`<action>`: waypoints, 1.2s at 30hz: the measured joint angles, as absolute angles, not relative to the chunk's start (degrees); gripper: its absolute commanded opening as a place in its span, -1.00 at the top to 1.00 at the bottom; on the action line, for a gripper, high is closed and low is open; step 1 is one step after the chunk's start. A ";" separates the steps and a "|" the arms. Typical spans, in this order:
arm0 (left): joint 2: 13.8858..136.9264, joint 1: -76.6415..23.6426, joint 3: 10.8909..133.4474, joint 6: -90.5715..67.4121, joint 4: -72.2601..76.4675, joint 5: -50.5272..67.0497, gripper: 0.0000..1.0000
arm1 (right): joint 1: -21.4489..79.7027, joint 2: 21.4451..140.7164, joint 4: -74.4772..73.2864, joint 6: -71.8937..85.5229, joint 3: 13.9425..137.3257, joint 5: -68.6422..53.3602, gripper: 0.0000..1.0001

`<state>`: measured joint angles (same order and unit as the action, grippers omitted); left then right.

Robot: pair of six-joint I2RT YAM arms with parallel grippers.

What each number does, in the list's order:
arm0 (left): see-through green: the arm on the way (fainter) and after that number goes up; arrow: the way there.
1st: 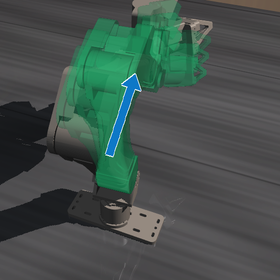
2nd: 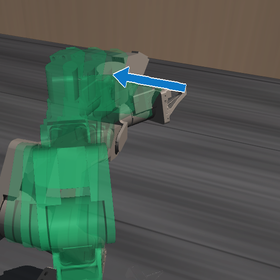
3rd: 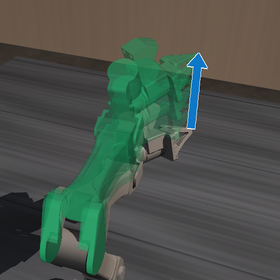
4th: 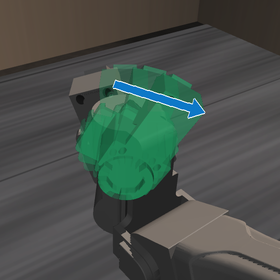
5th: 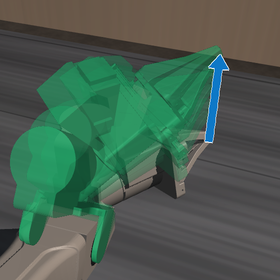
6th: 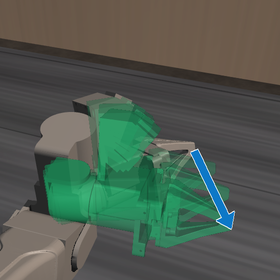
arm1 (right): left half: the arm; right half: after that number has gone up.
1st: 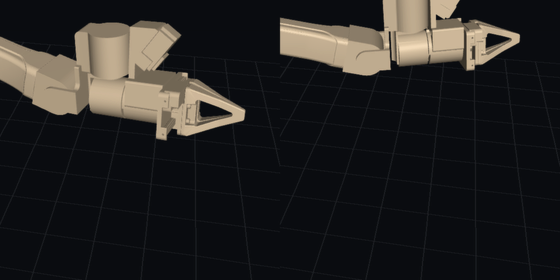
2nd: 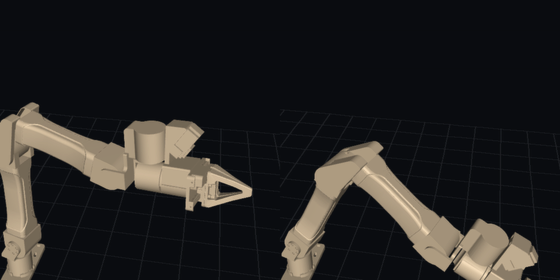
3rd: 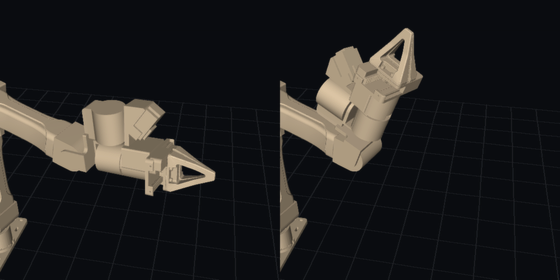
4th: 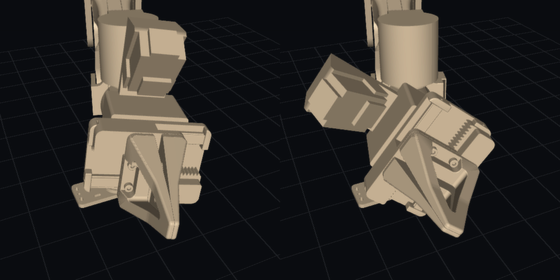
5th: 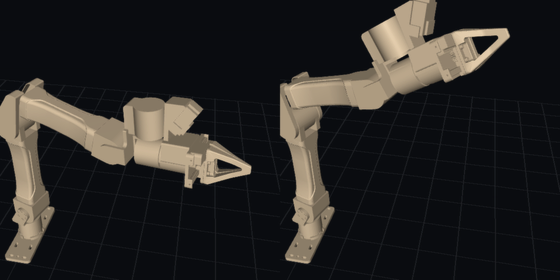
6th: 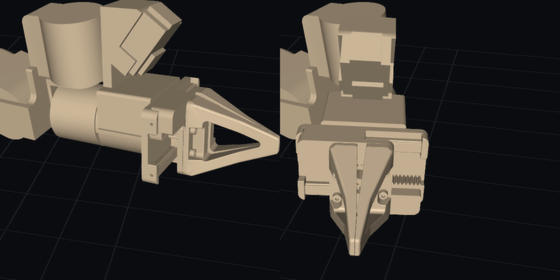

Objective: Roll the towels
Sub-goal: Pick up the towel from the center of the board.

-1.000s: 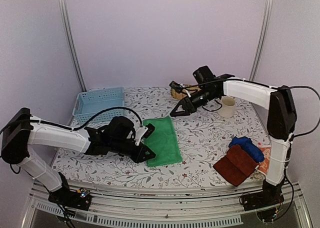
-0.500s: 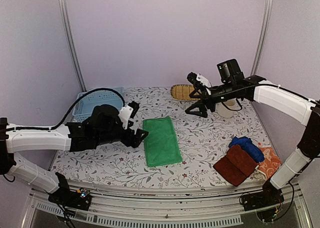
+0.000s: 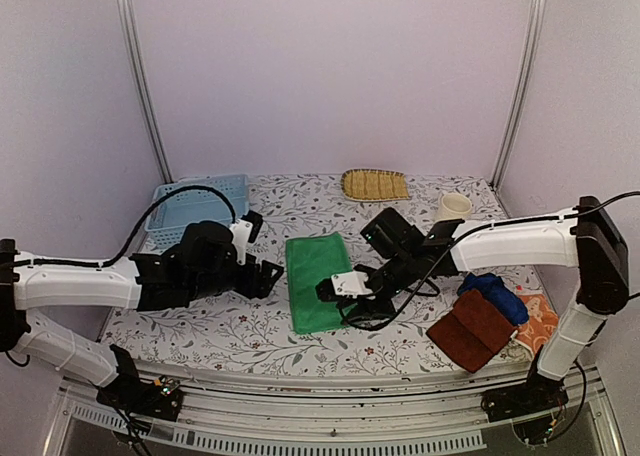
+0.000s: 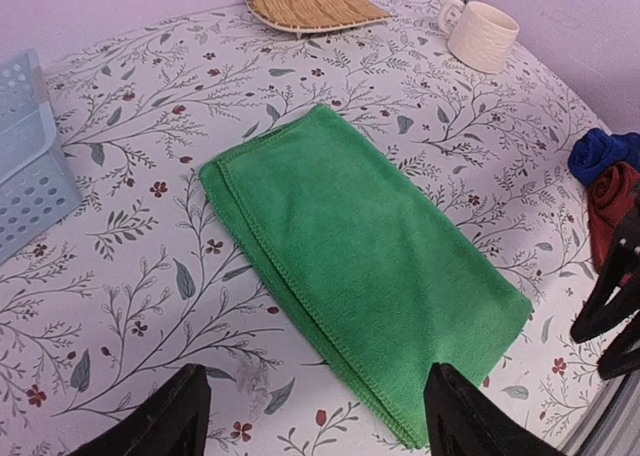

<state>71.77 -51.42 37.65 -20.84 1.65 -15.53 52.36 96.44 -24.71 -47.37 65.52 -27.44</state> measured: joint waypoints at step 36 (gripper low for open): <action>73.97 -53.76 33.89 -19.42 3.57 -6.20 -0.29 | 53.82 110.39 -24.40 -46.68 68.01 -19.25 0.83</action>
<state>73.97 -53.76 33.89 -19.42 3.57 -6.20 53.82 110.39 -24.40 -46.68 68.01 -19.25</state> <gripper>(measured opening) 0.657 0.090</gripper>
